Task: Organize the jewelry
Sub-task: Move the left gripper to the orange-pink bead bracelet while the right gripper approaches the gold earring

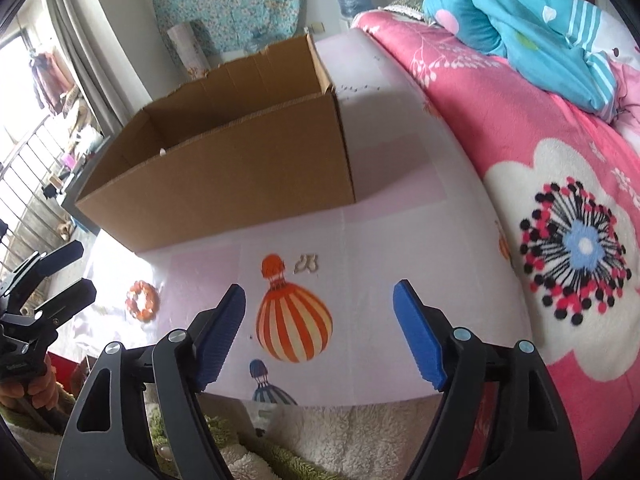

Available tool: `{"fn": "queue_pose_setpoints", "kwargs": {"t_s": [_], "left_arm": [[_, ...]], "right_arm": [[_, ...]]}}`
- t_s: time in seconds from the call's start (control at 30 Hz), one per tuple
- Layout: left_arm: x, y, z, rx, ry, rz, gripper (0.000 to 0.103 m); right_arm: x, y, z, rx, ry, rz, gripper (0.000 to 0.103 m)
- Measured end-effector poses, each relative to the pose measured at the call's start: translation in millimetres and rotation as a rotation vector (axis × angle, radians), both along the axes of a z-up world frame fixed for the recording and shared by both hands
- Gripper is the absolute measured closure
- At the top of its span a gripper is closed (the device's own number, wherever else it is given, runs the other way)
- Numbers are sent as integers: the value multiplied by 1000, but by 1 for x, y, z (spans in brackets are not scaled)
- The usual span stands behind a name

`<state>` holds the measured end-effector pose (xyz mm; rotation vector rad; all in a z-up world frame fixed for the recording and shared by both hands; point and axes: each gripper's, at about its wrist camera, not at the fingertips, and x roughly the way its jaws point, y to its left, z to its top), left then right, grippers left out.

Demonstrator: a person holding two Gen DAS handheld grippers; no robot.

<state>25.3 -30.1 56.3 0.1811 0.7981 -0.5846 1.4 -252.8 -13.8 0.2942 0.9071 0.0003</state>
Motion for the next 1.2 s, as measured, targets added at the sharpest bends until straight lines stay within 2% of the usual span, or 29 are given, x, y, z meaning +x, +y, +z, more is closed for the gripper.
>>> {"fn": "queue_pose_setpoints", "kwargs": {"t_s": [0.07,0.27,0.5,0.63,0.87,1.0,1.2], "left_arm": [[-1,-1,-5,14,8,2,19],[-1,-5,-21,76,24,14,19],[2,-3,-31,106,40,33,18],[3,7,-39,102,59,59,18],[2,25,-52,37,119,103,19],[2,28,-58,35,133,129,19],[8,24,-56,72,111,145,27]], "right_arm": [[-1,5,-5,-10,13,5,22],[1,17,-16,-43,55,26,21],[5,20,-25,-41,81,31,21],[1,13,-21,-43,59,22,21],[5,6,-23,10,36,35,21],[10,14,-23,6,32,56,21],[17,21,-23,20,30,73,21]]}}
